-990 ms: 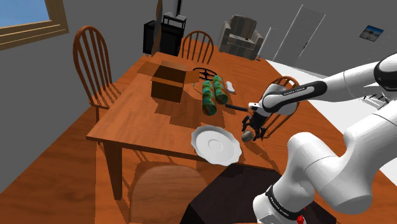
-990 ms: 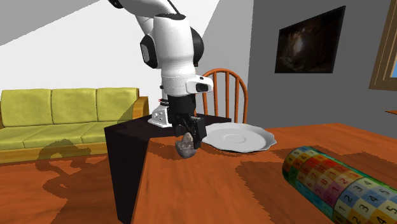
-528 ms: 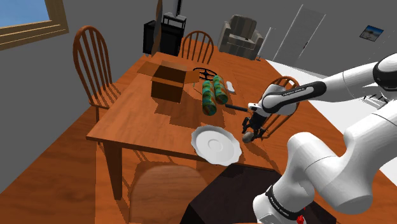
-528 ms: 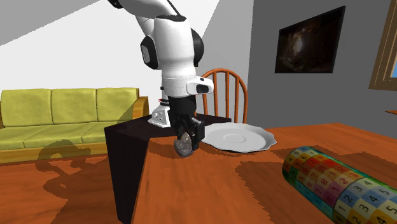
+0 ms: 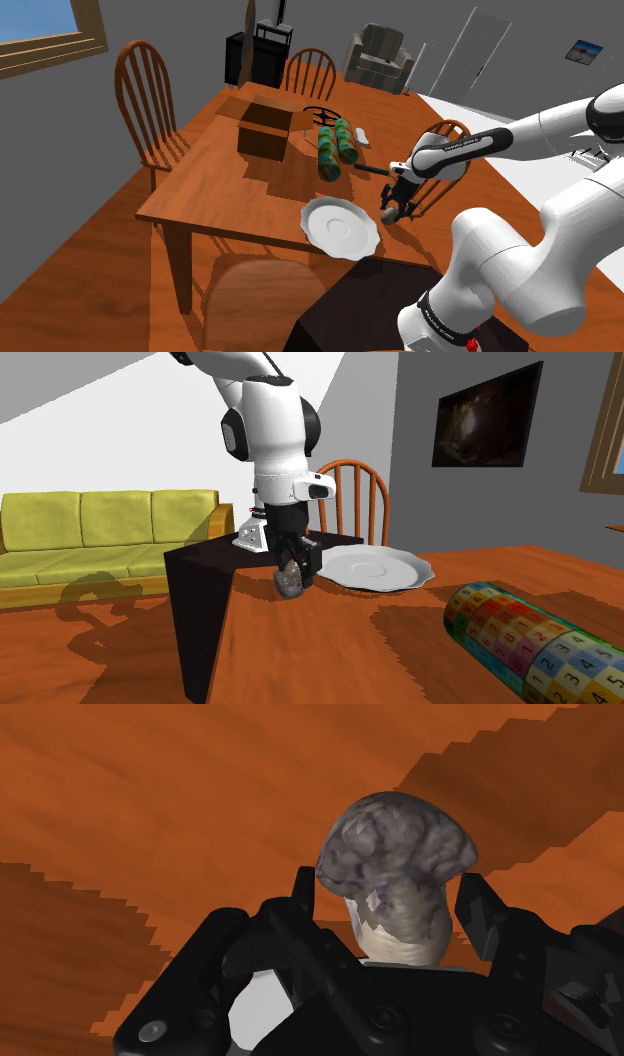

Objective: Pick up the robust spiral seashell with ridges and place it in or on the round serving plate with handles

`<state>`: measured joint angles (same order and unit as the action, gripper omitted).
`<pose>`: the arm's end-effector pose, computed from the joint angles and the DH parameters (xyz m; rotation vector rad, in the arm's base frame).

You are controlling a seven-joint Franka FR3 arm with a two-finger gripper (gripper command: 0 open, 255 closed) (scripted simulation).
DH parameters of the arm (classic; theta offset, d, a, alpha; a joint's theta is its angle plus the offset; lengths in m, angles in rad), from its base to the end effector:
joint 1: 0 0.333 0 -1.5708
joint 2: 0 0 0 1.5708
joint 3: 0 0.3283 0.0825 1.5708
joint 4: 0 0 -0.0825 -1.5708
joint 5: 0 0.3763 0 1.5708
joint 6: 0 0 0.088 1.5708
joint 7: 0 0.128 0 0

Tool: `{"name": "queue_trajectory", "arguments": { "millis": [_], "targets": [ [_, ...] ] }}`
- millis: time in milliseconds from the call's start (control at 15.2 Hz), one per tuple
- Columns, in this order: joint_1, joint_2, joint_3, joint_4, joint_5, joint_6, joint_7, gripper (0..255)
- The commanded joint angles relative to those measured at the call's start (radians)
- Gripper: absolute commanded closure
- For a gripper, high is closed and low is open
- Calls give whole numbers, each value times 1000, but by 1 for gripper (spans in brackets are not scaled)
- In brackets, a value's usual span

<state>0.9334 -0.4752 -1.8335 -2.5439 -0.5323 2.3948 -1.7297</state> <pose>0.2886 -0.3080 0.2105 -2.3524 -1.7681 -0.1451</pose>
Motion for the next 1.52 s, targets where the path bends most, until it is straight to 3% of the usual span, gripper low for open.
{"name": "queue_trajectory", "arguments": {
  "millis": [0, 396, 924, 1188, 1452],
  "targets": [
    [0, 0, -1, 1, 0, 0, 0, 255],
    [-162, 24, 188, 1, 65, -73, -32, 255],
    [-354, -8, 414, 20, 91, -193, -29, 255],
    [-418, -38, 496, 35, 93, -253, -18, 255],
    [-412, -46, 592, -25, 116, -225, 82, 255]
  ]
}}
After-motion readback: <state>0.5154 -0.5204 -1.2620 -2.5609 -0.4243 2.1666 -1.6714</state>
